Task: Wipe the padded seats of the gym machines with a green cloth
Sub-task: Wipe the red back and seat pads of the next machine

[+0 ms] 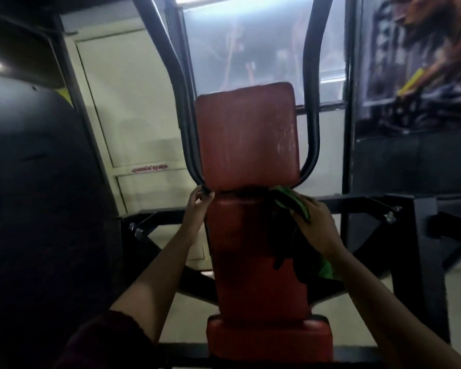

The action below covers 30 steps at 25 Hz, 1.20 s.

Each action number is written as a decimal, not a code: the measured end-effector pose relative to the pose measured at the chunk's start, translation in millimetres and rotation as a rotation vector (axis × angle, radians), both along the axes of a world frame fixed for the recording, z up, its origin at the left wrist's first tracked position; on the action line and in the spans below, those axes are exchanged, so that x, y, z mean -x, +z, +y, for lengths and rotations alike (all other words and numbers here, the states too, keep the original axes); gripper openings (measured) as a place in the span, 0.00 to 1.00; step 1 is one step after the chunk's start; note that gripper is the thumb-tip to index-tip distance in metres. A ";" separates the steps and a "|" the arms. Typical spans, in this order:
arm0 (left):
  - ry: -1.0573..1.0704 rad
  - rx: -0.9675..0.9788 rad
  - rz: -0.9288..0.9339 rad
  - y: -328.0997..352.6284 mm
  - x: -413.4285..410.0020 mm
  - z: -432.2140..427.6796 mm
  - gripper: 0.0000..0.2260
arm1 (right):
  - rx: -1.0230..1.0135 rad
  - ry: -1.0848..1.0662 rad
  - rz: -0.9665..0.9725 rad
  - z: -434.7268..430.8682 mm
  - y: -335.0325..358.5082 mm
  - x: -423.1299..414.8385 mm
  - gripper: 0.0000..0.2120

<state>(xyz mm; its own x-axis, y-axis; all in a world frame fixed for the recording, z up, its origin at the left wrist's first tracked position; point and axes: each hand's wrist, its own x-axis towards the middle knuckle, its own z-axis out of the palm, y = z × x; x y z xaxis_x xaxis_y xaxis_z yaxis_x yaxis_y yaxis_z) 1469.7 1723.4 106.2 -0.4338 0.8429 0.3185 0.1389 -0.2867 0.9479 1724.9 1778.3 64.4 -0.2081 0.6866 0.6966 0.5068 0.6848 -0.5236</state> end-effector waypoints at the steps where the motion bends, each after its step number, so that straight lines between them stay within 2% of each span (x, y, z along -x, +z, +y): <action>1: 0.013 -0.044 0.058 8.5 -0.8 10.8 0.20 | -0.022 0.003 0.000 4.0 7.6 -2.1 0.20; 4: 0.031 -0.222 0.184 24.1 9.2 51.7 0.24 | -0.079 -0.056 -0.019 18.6 28.0 -8.2 0.20; 7: 0.030 -0.227 0.046 28.3 20.5 90.4 0.40 | -0.136 -0.123 -0.013 25.1 43.6 -7.7 0.20; 8: 0.013 -0.229 0.022 33.6 19.7 93.8 0.40 | -0.146 -0.147 -0.005 27.3 47.7 -3.7 0.20; 12: -0.082 -0.366 0.014 40.3 36.2 110.3 0.30 | -0.274 -0.284 0.012 27.6 54.0 28.2 0.20; 16: -0.137 -0.492 0.018 33.8 46.0 123.9 0.32 | -0.304 -0.435 0.176 29.7 50.6 68.5 0.23; 18: -0.172 -0.486 0.044 30.9 51.2 130.3 0.34 | -0.320 -0.497 0.223 35.2 58.5 90.4 0.24; 21: -0.230 -0.472 0.113 38.4 64.0 132.4 0.35 | -0.360 -0.544 0.157 44.7 88.9 123.2 0.25; 25: -0.247 -0.521 0.166 56.6 71.5 141.5 0.30 | -0.459 -0.564 0.097 61.0 142.9 169.9 0.25; 30: -0.216 -0.540 0.143 56.0 66.1 148.3 0.32 | -0.551 -0.633 -0.170 97.0 154.5 233.6 0.25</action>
